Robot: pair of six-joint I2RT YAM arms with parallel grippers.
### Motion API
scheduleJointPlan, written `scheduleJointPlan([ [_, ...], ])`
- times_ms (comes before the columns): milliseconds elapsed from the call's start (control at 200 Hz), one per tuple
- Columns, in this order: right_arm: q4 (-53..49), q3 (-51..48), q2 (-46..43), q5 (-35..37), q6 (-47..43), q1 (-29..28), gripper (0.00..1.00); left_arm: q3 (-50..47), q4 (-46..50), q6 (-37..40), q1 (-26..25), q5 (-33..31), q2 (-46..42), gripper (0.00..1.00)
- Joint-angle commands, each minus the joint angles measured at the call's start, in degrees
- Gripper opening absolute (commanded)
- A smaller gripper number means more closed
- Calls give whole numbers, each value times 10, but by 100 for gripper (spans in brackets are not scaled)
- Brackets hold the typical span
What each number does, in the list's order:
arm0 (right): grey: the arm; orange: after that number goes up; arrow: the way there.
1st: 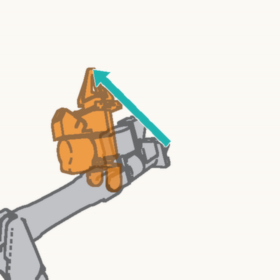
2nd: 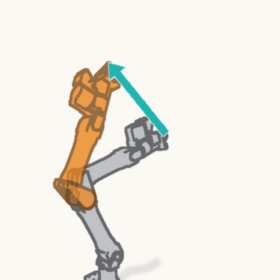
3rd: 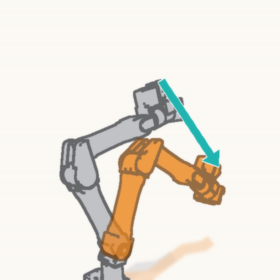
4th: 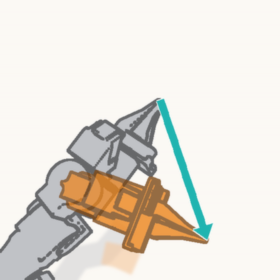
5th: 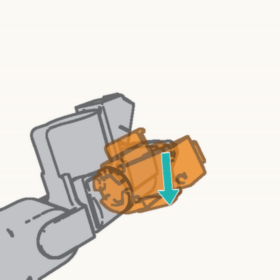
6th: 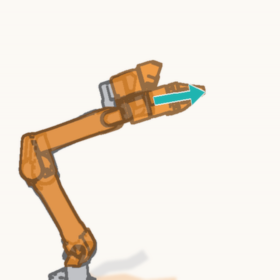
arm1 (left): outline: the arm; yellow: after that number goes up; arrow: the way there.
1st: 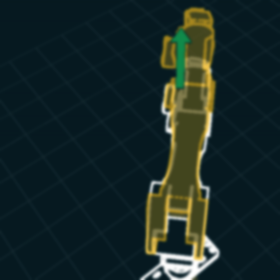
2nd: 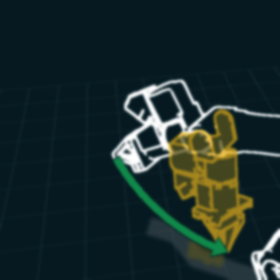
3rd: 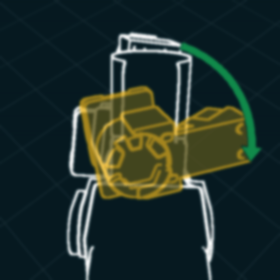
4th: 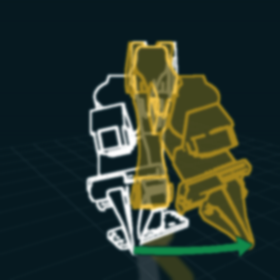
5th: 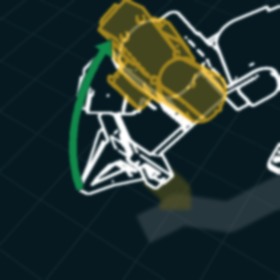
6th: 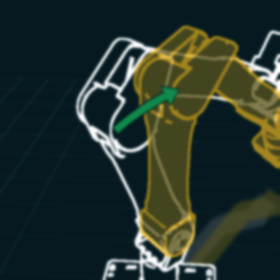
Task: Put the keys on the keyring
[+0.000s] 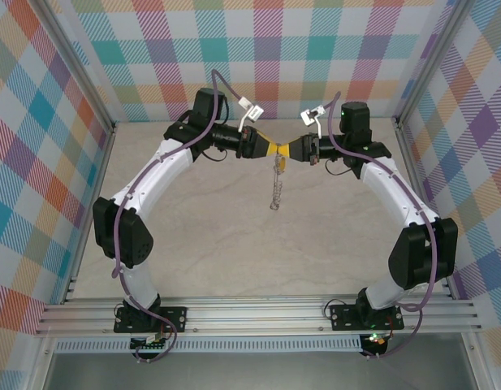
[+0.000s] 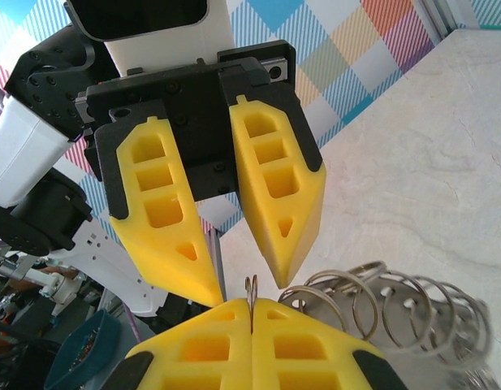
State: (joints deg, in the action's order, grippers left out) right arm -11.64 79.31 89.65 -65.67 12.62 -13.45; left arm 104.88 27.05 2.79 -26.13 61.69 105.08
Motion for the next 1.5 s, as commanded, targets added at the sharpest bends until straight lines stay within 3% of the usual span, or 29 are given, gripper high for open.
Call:
scheduleJointPlan([
  [0,29,2,-1,-23,-1,3,0,15,-6,-4,3,23,6,26],
  [470,44,-2,9,-18,8,3,0,11,-12,-3,-7,40,13,16],
  [580,45,-4,9,-17,9,3,0,10,-20,-7,-9,39,14,9],
  [645,47,-6,9,-17,9,3,0,10,-25,-11,-12,40,15,0],
  [740,51,-11,4,-10,15,4,0,2,-47,-29,-15,32,11,0],
  [800,66,-24,-7,2,28,9,18,-14,-80,-54,-15,16,3,0],
  [860,104,-48,-22,8,53,18,25,-36,-128,-82,-15,3,-8,0],
  [1040,166,-103,-59,21,95,33,27,-108,-260,-165,-15,-19,-42,0],
  [1215,212,-153,-89,49,123,33,28,-142,-314,-198,-16,-27,-67,0],
  [1495,232,-210,-129,157,124,33,52,-156,-320,-199,-28,-19,-99,0],
])
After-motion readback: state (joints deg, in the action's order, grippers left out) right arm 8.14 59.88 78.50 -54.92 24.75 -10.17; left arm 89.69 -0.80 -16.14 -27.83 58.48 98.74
